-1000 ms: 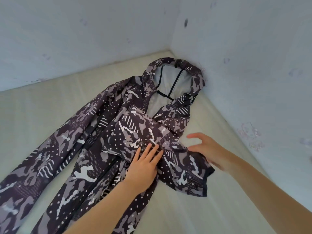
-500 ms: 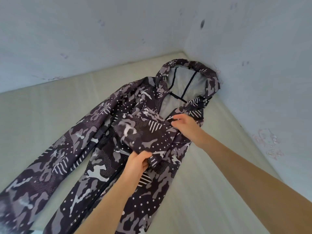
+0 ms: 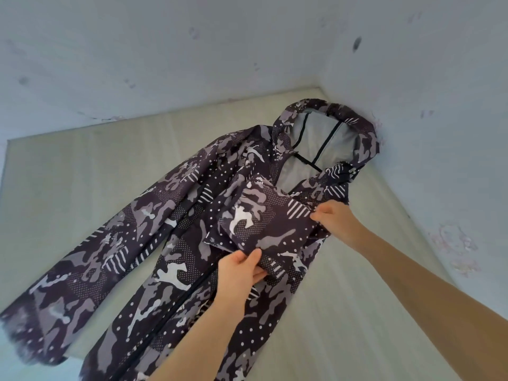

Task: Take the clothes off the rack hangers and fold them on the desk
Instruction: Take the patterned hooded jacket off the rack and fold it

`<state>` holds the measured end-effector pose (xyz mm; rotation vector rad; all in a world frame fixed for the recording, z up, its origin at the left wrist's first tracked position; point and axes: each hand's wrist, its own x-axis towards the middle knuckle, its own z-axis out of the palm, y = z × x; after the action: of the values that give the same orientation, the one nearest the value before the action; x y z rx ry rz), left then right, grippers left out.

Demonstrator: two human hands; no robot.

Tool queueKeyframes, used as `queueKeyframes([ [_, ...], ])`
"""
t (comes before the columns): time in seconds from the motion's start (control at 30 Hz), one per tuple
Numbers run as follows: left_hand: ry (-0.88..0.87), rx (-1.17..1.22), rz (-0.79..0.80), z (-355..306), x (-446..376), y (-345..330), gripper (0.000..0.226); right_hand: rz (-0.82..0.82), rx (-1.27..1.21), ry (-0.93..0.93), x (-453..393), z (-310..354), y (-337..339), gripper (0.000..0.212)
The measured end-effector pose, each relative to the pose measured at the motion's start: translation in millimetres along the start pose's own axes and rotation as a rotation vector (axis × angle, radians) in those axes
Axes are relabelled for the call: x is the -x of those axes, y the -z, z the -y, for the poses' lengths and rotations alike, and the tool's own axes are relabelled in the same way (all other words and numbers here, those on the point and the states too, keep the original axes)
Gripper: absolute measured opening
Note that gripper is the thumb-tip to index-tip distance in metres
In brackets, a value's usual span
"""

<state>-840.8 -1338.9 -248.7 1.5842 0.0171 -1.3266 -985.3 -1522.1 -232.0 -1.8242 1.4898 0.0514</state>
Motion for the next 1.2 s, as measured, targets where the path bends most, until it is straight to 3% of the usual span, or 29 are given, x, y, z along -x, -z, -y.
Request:
queueKeyframes([
  [0.13, 0.057, -0.093, -0.040, 17, -1, 1, 0.013, -0.166, 0.304, 0.124, 1, 0, -19, 0.010],
  [0.23, 0.032, -0.105, -0.077, 18, -2, 5, 0.007, -0.347, 0.494, 0.437, 24, 18, -44, 0.038],
  [0.33, 0.011, -0.106, -0.117, 12, -2, 14, 0.006, -0.272, 0.692, 0.747, 36, 32, -78, 0.047],
  [0.47, -0.050, -0.178, -0.176, -11, -1, 48, 0.011, -0.135, 0.754, 0.658, 29, 32, -101, 0.054],
  [0.7, -0.294, -0.545, -0.499, -49, -15, 129, 0.009, -0.076, 0.856, 0.661, 18, 52, -98, 0.047],
  [0.8, -0.363, -0.650, -0.551, -51, -20, 141, 0.016, -0.115, 0.911, 0.708, 11, 82, -88, 0.041],
  [0.93, -0.352, -0.753, -0.510, -48, -29, 142, 0.020, -0.013, 0.888, 0.948, 4, 130, -95, 0.034],
  [1.07, -0.206, -0.731, -0.437, -53, -43, 141, 0.024, 0.103, 0.930, 1.196, 14, 148, -129, 0.026],
  [1.2, -0.133, -0.692, -0.272, -56, -58, 147, 0.019, 0.079, 0.987, 1.129, 24, 132, -153, 0.052],
])
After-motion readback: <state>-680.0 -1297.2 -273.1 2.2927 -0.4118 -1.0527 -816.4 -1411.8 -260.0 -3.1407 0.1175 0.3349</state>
